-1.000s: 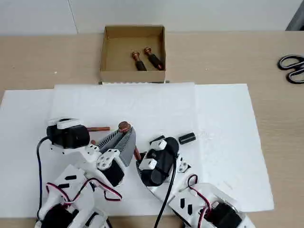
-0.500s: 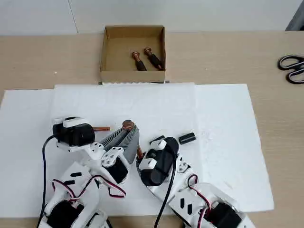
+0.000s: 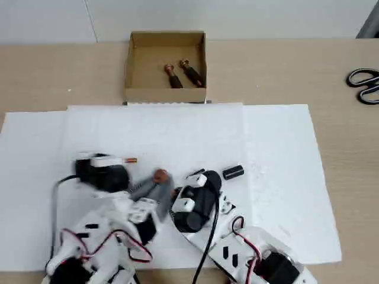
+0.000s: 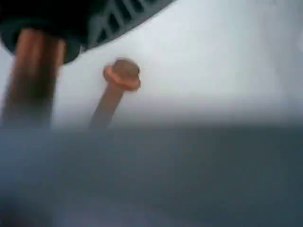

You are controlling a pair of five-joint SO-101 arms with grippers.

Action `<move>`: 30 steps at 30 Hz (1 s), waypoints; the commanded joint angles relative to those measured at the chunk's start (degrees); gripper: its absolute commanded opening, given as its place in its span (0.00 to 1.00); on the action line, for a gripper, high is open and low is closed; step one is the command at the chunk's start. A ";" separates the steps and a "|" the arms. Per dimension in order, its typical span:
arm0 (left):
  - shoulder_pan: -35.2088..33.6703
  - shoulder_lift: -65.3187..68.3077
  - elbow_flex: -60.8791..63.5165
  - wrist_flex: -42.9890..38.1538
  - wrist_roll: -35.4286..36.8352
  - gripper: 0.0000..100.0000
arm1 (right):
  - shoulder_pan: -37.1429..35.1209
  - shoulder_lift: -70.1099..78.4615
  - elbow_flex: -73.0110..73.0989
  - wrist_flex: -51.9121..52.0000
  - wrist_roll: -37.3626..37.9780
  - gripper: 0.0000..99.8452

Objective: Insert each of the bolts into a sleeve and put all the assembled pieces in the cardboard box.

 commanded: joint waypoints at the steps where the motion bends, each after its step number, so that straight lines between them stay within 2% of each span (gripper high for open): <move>1: 3.25 0.00 -0.75 1.05 -0.97 0.00 | -0.04 -0.57 -1.14 -2.42 0.53 0.00; 8: 4.31 0.09 -0.57 1.49 -1.05 0.00 | -0.04 -0.57 -1.23 -3.74 3.60 0.00; 11: 4.22 0.09 0.75 1.49 -4.13 0.00 | 0.04 -0.57 -1.23 -6.20 3.78 0.00; 16: 0.26 0.09 1.36 1.49 -5.45 0.01 | 0.04 -0.57 -1.23 -6.90 3.87 0.00; 23: -0.18 0.09 1.45 1.14 -5.45 0.01 | 0.04 -0.57 -1.14 -6.90 3.87 0.00; 30: -0.35 0.09 1.36 1.41 -5.45 0.17 | 0.04 -0.57 -1.14 -6.90 3.87 0.00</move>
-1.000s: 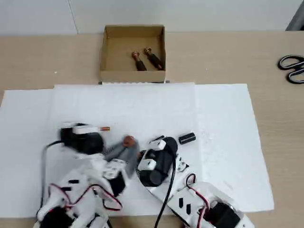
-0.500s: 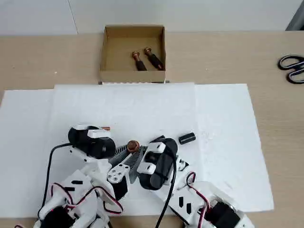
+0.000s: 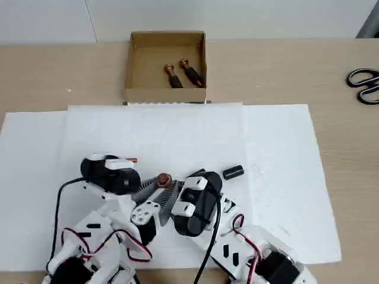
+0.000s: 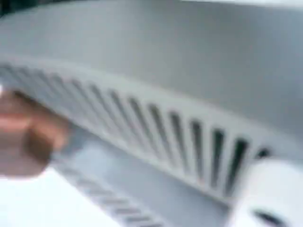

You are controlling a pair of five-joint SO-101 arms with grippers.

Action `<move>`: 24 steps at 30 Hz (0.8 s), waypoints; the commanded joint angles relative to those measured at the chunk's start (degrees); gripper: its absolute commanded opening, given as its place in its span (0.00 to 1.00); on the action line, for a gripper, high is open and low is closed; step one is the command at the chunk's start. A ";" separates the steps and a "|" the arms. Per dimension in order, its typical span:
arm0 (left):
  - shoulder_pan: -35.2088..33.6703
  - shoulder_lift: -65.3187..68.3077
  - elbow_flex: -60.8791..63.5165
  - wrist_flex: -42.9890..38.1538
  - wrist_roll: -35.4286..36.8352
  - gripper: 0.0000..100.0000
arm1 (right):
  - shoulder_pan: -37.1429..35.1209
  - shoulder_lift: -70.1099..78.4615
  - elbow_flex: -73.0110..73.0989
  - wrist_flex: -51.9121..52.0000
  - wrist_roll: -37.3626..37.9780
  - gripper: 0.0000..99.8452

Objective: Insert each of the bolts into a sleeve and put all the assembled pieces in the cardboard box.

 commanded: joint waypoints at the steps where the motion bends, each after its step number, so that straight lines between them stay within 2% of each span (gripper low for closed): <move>1: -0.26 0.53 0.13 0.35 -0.53 0.18 | -0.04 -0.57 -1.23 -2.33 0.62 0.00; 14: -0.35 0.53 -1.98 0.09 -0.53 0.18 | 0.04 -0.57 -0.88 -1.98 0.62 0.00; 16: -0.44 0.53 -3.03 0.09 -0.53 0.15 | 0.04 -0.57 -0.79 -1.98 0.62 0.00; 20: -0.44 0.44 -6.46 0.00 -0.62 0.00 | 2.42 -0.57 0.88 -1.98 0.62 0.00; 24: -0.44 0.44 -8.75 0.35 -0.62 0.00 | 3.65 -0.57 1.32 -2.24 0.53 0.00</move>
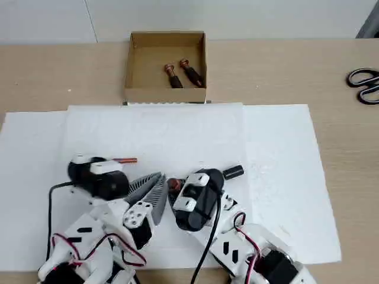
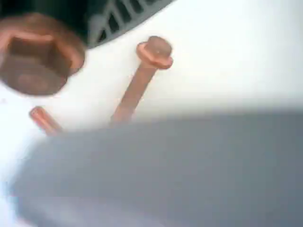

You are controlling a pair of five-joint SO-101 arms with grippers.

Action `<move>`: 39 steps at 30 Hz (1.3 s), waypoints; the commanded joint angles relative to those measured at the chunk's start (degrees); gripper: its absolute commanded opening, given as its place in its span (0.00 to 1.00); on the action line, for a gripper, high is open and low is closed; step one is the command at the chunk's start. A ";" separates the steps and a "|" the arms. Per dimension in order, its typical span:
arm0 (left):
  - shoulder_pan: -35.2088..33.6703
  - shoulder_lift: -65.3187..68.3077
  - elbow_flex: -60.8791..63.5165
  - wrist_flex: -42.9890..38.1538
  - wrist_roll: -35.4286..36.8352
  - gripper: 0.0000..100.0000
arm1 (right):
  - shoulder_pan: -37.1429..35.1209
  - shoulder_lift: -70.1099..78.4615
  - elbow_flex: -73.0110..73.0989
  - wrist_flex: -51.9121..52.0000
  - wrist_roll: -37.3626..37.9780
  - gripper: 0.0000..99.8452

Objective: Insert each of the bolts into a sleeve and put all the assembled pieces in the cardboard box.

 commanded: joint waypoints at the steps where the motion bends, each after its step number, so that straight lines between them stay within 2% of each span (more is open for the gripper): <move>1: -0.44 0.35 -3.12 0.26 -0.62 0.01 | 1.10 -0.48 -0.35 -2.15 0.44 0.00; 3: -1.85 0.35 -3.03 0.26 -0.62 0.01 | 1.10 -0.48 -0.35 -2.15 0.44 0.00; 6: -7.91 0.44 -1.36 0.18 -1.14 0.01 | 1.10 -0.48 -0.35 -2.07 0.44 0.00; 8: -12.66 0.44 1.71 0.00 -4.57 0.01 | 1.36 -0.57 -0.44 -2.07 0.44 0.00; 12: -22.07 0.35 9.63 -0.18 -7.91 0.01 | 5.58 -0.57 -0.44 -2.15 0.18 0.00; 15: -25.67 0.35 14.99 -1.67 -8.09 0.01 | 10.33 -0.57 -0.53 -2.07 0.09 0.00; 25: -26.73 0.09 25.89 -4.48 -8.79 0.01 | 22.99 -0.57 -0.26 -0.04 -0.09 0.00; 30: -26.73 0.00 27.12 -4.57 -8.62 0.01 | 27.30 -0.48 0.00 3.91 -9.41 0.00; 34: -26.73 0.00 27.12 -4.57 -8.70 0.01 | 29.23 -0.40 -0.09 3.65 -9.93 0.00; 39: -26.73 0.00 27.12 -4.57 -8.70 0.01 | 29.49 4.53 -3.25 -2.68 -9.76 0.00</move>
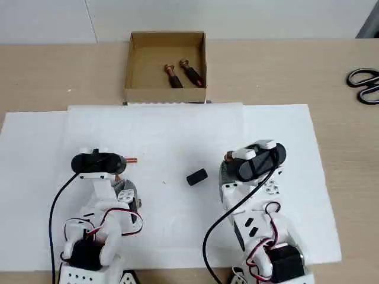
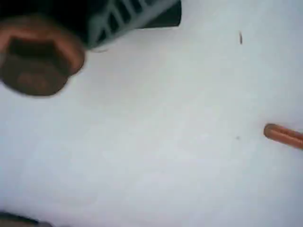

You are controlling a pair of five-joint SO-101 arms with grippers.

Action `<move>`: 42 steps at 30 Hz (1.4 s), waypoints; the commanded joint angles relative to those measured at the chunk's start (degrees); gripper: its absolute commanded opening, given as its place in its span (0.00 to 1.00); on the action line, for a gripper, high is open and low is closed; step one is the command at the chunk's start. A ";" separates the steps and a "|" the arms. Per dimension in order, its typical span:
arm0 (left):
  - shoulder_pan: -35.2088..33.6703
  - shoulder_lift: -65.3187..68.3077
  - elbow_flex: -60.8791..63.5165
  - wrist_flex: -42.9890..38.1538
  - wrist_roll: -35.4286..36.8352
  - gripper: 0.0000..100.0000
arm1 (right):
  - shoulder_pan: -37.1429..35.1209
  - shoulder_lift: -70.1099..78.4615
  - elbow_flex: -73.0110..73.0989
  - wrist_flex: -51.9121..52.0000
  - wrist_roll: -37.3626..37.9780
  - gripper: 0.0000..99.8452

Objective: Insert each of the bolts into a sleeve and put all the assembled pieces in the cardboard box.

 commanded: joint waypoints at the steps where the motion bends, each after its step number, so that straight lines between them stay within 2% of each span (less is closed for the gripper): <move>1: -0.26 -0.53 -0.13 -1.58 -0.26 0.01 | 0.57 6.64 -5.80 -5.41 -0.53 0.00; 11: -0.26 -0.53 0.22 -2.99 -0.09 0.01 | 0.57 57.10 -43.34 -12.09 -0.44 0.00; 21: -0.26 -0.53 0.22 -3.34 0.09 0.01 | 0.75 101.32 -83.08 -16.31 7.30 0.00; 32: -0.26 -0.53 0.31 -3.34 0.09 0.01 | 0.84 137.19 -120.79 -17.01 10.81 0.00; 36: -0.26 -0.53 0.31 -3.34 0.09 0.01 | 0.92 147.82 -131.69 -21.85 10.90 0.00; 42: -0.26 -0.53 0.31 -3.34 0.09 0.01 | 0.75 160.13 -143.38 -22.37 10.99 0.00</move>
